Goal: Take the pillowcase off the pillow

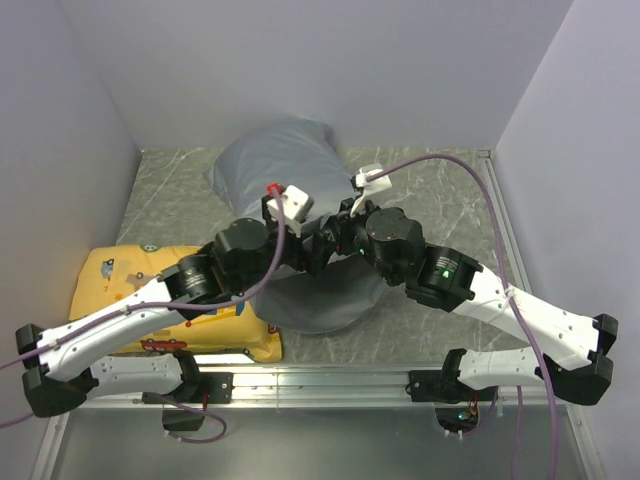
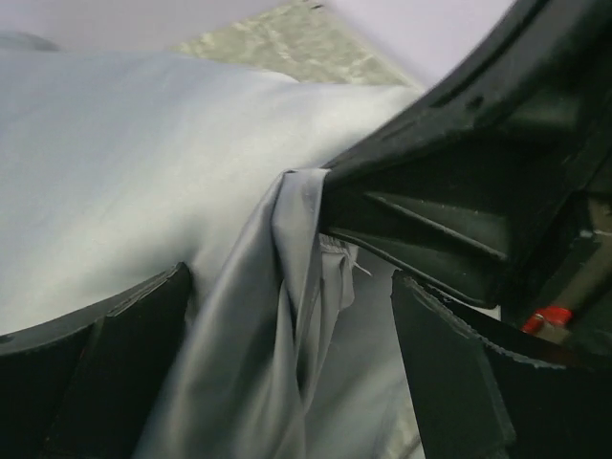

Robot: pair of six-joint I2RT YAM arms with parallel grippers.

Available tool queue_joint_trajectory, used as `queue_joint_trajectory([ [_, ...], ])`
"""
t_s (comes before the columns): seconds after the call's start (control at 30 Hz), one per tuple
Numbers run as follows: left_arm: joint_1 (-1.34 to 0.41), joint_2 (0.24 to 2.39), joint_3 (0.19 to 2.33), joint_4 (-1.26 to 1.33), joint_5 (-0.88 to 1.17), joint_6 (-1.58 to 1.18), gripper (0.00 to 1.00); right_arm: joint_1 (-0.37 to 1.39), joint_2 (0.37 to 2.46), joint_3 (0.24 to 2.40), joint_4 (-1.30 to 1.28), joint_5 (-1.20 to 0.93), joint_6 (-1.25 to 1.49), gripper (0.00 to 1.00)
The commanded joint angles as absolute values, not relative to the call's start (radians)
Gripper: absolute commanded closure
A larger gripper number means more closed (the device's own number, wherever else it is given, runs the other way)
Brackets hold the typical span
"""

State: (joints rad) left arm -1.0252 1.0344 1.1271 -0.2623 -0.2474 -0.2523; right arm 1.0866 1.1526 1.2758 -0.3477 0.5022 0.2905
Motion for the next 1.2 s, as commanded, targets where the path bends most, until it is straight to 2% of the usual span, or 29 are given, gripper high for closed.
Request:
queue_joint_trajectory([
  [0.0, -1.121, 1.104, 1.203, -0.196, -0.454, -0.129, 0.09, 1.074, 1.098, 1.33, -0.242, 0.476, 0.307, 1.0],
  [0.07, -1.167, 1.153, 1.222, -0.18, -0.539, -0.094, 0.11, 1.068, 1.091, 1.335, -0.253, 0.471, 0.307, 1.0],
  [0.13, -1.178, 1.195, 1.249, -0.192, -0.737, -0.089, 0.16, 1.066, 1.072, 1.328, -0.252, 0.48, 0.308, 1.0],
  [0.17, -1.18, 1.224, 1.264, -0.19, -0.788, -0.092, 0.24, 1.066, 1.065, 1.318, -0.253, 0.483, 0.313, 1.0],
  [0.23, -1.178, 1.229, 1.253, -0.137, -0.929, -0.091, 0.32, 1.058, 1.037, 1.307, -0.252, 0.482, 0.319, 1.0],
  [0.27, -1.172, 1.214, 1.237, -0.106, -0.948, -0.084, 0.4, 1.058, 1.028, 1.292, -0.249, 0.473, 0.325, 1.0],
  [0.33, -1.161, 1.194, 1.229, -0.037, -0.951, -0.089, 0.45, 1.058, 1.003, 1.279, -0.252, 0.469, 0.33, 1.0],
  [0.37, -1.148, 1.178, 1.226, -0.014, -0.948, -0.087, 0.53, 1.058, 0.996, 1.266, -0.253, 0.459, 0.336, 1.0],
  [0.43, -1.137, 1.178, 1.235, 0.018, -0.942, -0.078, 0.63, 1.058, 0.967, 1.243, -0.244, 0.442, 0.341, 1.0],
  [0.47, -1.129, 1.187, 1.245, 0.02, -0.945, -0.077, 0.75, 1.055, 0.956, 1.215, -0.239, 0.436, 0.344, 1.0],
  [0.57, -1.123, 1.21, 1.291, 0.009, -0.905, -0.083, 0.9, 1.057, 0.924, 1.169, -0.247, 0.478, 0.354, 0.96],
  [0.6, -1.123, 1.215, 1.301, 0.006, -0.894, -0.089, 0.91, 1.058, 0.913, 1.157, -0.253, 0.489, 0.357, 0.87],
  [0.67, -1.121, 1.232, 1.325, 0.003, -0.888, -0.109, 0.94, 1.058, 0.907, 1.135, -0.276, 0.535, 0.365, 0.76],
  [0.7, -1.121, 1.238, 1.334, 0.003, -0.887, -0.113, 0.94, 1.057, 0.907, 1.129, -0.3, 0.579, 0.368, 0.62],
  [0.77, -1.121, 1.253, 1.362, -0.037, -0.887, -0.127, 0.95, 1.058, 0.916, 1.12, -0.337, 0.671, 0.388, 0.46],
  [0.8, -1.121, 1.259, 1.371, -0.047, -0.884, -0.13, 0.95, 1.057, 0.929, 1.115, -0.368, 0.746, 0.394, 0.31],
  [0.83, -1.121, 1.262, 1.379, -0.057, -0.877, -0.143, 0.95, 1.06, 0.933, 1.112, -0.376, 0.771, 0.4, 0.26],
  [0.9, -1.121, 1.259, 1.382, -0.058, -0.862, -0.15, 0.94, 1.06, 0.937, 1.095, -0.347, 0.782, 0.374, 0.18],
  [1.17, -1.109, 1.259, 1.408, -0.086, -0.781, -0.19, 0.93, 1.109, 1.005, 1.097, -0.267, 0.854, 0.285, 0.15],
])
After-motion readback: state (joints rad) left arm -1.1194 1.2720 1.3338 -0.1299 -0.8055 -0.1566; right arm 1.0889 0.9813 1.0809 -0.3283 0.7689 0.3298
